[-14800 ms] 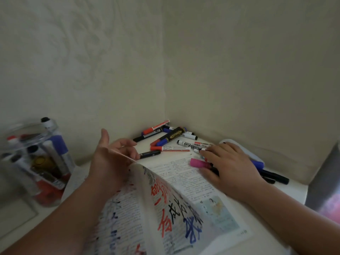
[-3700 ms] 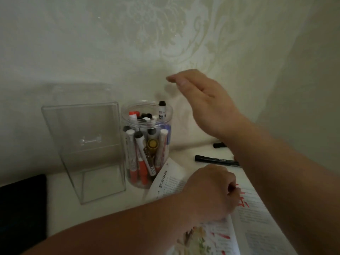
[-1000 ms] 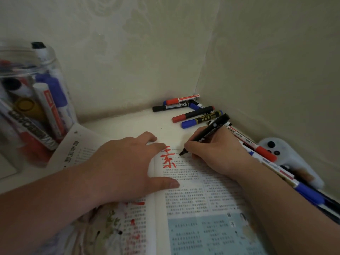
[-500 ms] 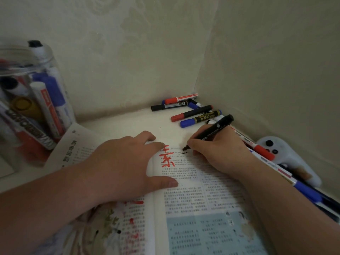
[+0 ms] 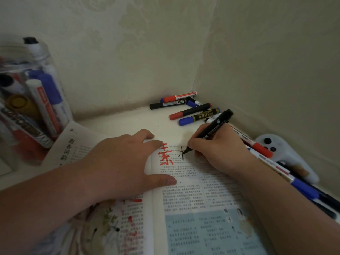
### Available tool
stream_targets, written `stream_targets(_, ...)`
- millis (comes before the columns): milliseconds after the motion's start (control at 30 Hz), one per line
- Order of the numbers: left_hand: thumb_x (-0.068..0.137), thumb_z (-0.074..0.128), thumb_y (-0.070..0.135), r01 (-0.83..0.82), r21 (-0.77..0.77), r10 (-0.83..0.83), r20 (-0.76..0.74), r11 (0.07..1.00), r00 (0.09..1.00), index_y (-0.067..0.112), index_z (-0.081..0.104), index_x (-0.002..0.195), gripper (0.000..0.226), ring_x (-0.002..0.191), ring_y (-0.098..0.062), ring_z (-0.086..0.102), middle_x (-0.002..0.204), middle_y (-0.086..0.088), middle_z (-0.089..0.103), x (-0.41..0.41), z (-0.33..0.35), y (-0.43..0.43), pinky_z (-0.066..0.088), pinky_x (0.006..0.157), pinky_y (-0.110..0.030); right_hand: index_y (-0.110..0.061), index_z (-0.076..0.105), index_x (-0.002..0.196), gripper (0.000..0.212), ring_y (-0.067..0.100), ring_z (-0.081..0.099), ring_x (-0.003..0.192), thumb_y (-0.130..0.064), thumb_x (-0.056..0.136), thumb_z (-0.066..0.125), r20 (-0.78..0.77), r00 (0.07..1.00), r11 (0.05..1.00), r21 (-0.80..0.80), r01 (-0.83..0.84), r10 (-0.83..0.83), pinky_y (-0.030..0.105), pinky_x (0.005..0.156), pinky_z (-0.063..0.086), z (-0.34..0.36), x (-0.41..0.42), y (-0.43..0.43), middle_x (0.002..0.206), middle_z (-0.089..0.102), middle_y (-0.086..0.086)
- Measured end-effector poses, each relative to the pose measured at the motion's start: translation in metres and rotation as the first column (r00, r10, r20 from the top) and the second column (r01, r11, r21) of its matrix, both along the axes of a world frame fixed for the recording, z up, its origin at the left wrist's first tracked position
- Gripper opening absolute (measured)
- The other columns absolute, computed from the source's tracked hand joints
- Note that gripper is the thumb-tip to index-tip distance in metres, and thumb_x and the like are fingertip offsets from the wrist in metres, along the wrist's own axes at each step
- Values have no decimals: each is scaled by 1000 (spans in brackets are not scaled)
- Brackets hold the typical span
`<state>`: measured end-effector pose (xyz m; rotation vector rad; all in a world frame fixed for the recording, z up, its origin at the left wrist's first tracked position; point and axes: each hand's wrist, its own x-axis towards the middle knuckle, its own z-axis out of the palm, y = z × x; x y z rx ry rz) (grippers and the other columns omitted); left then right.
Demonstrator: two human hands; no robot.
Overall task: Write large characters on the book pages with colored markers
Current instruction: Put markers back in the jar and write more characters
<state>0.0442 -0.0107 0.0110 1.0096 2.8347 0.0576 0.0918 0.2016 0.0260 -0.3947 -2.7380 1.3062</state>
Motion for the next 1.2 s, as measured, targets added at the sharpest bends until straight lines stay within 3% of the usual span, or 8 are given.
stream_targets(100,59,19,105,-1,6,1,-4,1000,1000,52,13,150,106,133,-5,41,156,28,14,0,0,0,44,103,-35,-12,73,78,11,13,64,64,-21,84,71,28,999,998,44,40,-41,42,72,58,1,-1,0,72,72,8)
stream_targets(233,59,18,105,2,4,-2,-8,1000,1000,52,11,151,106,135,-5,40,156,28,13,0,0,1,43,104,-34,-5,72,82,17,12,63,60,-21,86,70,2,998,997,31,67,-67,40,68,56,5,2,2,73,72,8)
stream_targets(367,59,18,105,1,6,-1,-19,1000,1000,53,13,150,105,134,-4,41,156,28,13,0,0,0,42,103,-33,4,69,96,30,27,61,68,-24,85,69,37,996,991,107,76,-80,48,70,56,6,0,0,85,70,20)
stream_targets(467,58,16,105,2,4,-2,-21,1000,1000,53,13,150,106,133,-4,42,157,28,13,0,-1,0,43,101,-34,6,64,101,36,21,53,69,-25,85,68,46,992,982,155,111,-119,41,61,47,6,-1,1,78,61,17)
stream_targets(600,59,17,105,4,4,-4,-10,1000,1000,53,12,150,105,134,-4,40,157,29,12,1,1,0,43,101,-34,2,69,99,36,33,66,78,-31,85,69,25,991,981,149,124,-129,50,76,57,6,-1,4,93,70,21)
stream_targets(700,60,18,104,3,5,-3,-4,1000,1000,53,11,151,104,135,-4,39,157,29,12,1,1,1,43,103,-34,-6,73,96,30,28,69,87,-34,87,69,34,993,980,170,104,-112,47,79,58,5,-2,4,92,73,14)
stream_targets(933,58,17,105,8,15,-8,0,1000,1000,54,11,150,105,133,-4,40,157,28,12,1,1,0,43,104,-34,1,70,83,22,19,58,61,-21,83,69,85,996,992,124,26,-37,39,67,52,9,-1,5,78,70,18)
stream_targets(1200,59,17,104,14,30,-13,-10,999,1000,53,11,150,105,134,-4,39,156,28,12,3,2,-1,42,104,-33,-3,71,89,18,30,68,84,-20,86,69,31,999,993,113,31,-34,48,79,57,5,0,6,86,70,18)
